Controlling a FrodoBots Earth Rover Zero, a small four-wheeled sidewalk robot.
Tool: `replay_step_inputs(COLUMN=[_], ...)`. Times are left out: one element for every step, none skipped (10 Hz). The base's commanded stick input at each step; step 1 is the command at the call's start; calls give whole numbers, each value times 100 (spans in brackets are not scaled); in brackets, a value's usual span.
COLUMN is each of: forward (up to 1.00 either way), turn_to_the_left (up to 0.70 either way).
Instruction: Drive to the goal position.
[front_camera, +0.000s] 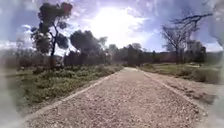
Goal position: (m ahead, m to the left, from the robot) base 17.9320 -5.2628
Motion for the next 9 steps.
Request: replay_step_inputs(forward=[100,100,100,100,100,100,100,100,100], turn_to_the_left=[0,0,0,0,0,0,0,0,0])
